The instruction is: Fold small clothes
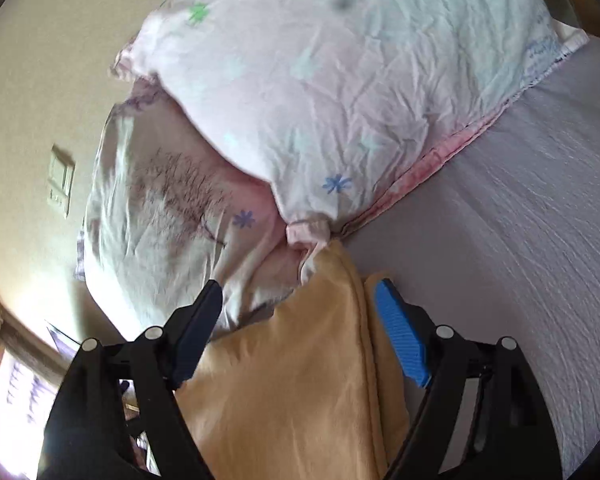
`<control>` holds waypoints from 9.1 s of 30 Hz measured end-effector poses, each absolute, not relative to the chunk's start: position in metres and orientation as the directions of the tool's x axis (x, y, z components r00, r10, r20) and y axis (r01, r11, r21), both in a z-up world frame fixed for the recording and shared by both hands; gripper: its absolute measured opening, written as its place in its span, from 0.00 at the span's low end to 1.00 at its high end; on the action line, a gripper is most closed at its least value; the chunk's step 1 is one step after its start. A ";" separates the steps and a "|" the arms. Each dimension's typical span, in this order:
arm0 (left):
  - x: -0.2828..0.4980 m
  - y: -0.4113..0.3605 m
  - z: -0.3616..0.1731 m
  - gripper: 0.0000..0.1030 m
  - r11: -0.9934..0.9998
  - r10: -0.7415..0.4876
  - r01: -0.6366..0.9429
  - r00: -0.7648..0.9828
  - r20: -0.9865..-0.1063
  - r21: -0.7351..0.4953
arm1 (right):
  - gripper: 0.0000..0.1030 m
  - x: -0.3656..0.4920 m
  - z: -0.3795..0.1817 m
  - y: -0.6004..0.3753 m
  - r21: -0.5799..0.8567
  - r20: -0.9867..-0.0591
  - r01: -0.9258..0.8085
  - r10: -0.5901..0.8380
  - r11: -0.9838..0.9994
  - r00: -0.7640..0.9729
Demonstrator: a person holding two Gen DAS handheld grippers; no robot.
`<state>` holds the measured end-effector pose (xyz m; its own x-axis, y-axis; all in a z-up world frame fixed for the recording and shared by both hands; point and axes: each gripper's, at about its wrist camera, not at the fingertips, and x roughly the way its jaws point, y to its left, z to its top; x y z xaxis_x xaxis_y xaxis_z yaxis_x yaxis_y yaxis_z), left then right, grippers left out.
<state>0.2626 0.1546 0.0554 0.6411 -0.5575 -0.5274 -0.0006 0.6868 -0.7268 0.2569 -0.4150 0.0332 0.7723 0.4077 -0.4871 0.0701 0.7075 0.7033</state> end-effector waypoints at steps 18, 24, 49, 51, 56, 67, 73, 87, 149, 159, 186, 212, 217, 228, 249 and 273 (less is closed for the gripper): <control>0.203 0.130 -0.001 0.24 0.687 -0.538 -0.166 0.538 -0.649 -0.708 | 0.81 0.225 0.022 -0.396 0.750 -0.370 -0.107 0.548 0.653 0.750; 0.205 0.110 0.019 0.16 0.751 -0.493 -0.128 0.543 -0.679 -0.648 | 0.82 0.219 0.023 -0.413 0.805 -0.298 -0.121 0.572 0.581 0.764; 0.237 -0.237 0.079 0.00 0.488 -0.863 0.430 0.109 -0.492 -0.760 | 0.83 0.209 0.023 -0.443 0.808 -0.295 -0.056 0.485 0.587 0.824; 0.232 -0.229 0.080 0.00 0.439 -0.890 0.444 0.097 -0.445 -0.782 | 0.84 0.208 0.022 -0.445 0.818 -0.280 -0.070 0.502 0.571 0.818; 0.222 -0.138 0.094 0.00 0.589 -0.808 0.415 0.340 -0.482 -0.694 | 0.81 0.218 0.031 -0.419 0.786 -0.275 -0.208 0.630 0.583 0.726; 0.208 -0.045 0.044 0.52 0.798 -0.597 0.299 0.515 -0.615 -0.524 | 0.44 0.258 0.007 -0.372 0.630 -0.637 -0.016 0.528 0.777 0.562; 0.220 -0.029 0.014 0.52 0.766 -0.626 0.227 0.474 -0.619 -0.601 | 0.45 0.254 0.006 -0.359 0.562 -0.680 -0.021 0.476 0.827 0.557; 0.220 -0.025 0.015 0.62 0.742 -0.645 0.200 0.472 -0.601 -0.639 | 0.14 0.242 0.048 -0.384 0.420 -0.691 0.028 0.300 0.907 0.658; 0.085 -0.023 0.065 0.93 0.866 -0.500 0.337 0.579 -0.644 -0.369 | 0.89 0.141 0.031 -0.290 0.526 -0.650 -0.207 0.547 0.825 0.527; 0.086 -0.053 0.045 0.99 0.969 -0.231 0.207 0.570 -0.789 -0.134 | 0.98 0.091 0.024 -0.286 0.186 -0.756 -0.098 0.206 0.978 0.621; 0.089 -0.063 0.024 0.99 0.977 -0.105 0.211 0.560 -0.822 0.019 | 0.98 0.098 -0.008 -0.249 0.015 -0.830 -0.068 0.050 0.998 0.556; 0.089 -0.063 0.024 0.99 0.978 -0.105 0.210 0.561 -0.821 0.018 | 0.98 0.099 -0.009 -0.249 0.015 -0.829 -0.069 0.051 0.997 0.557; 0.089 -0.063 0.024 0.99 0.978 -0.105 0.209 0.561 -0.821 0.018 | 0.98 0.099 -0.009 -0.249 0.015 -0.829 -0.069 0.051 0.997 0.557; 0.089 -0.063 0.024 0.99 0.978 -0.105 0.209 0.561 -0.821 0.018 | 0.98 0.099 -0.009 -0.249 0.015 -0.829 -0.070 0.051 0.997 0.557; 0.089 -0.063 0.024 0.99 0.978 -0.104 0.209 0.561 -0.821 0.018 | 0.98 0.099 -0.009 -0.249 0.015 -0.829 -0.070 0.051 0.997 0.557; 0.091 -0.063 0.024 0.99 0.979 -0.099 0.201 0.548 -0.830 0.016 | 0.98 0.100 -0.009 -0.249 0.015 -0.828 -0.069 0.051 0.997 0.558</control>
<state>0.0909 -0.0629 0.0241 0.5484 -0.0987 -0.8303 0.2012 0.9794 0.0165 0.0995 -0.2494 -0.0086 0.5577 0.0515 -0.8284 -0.0695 0.9975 0.0152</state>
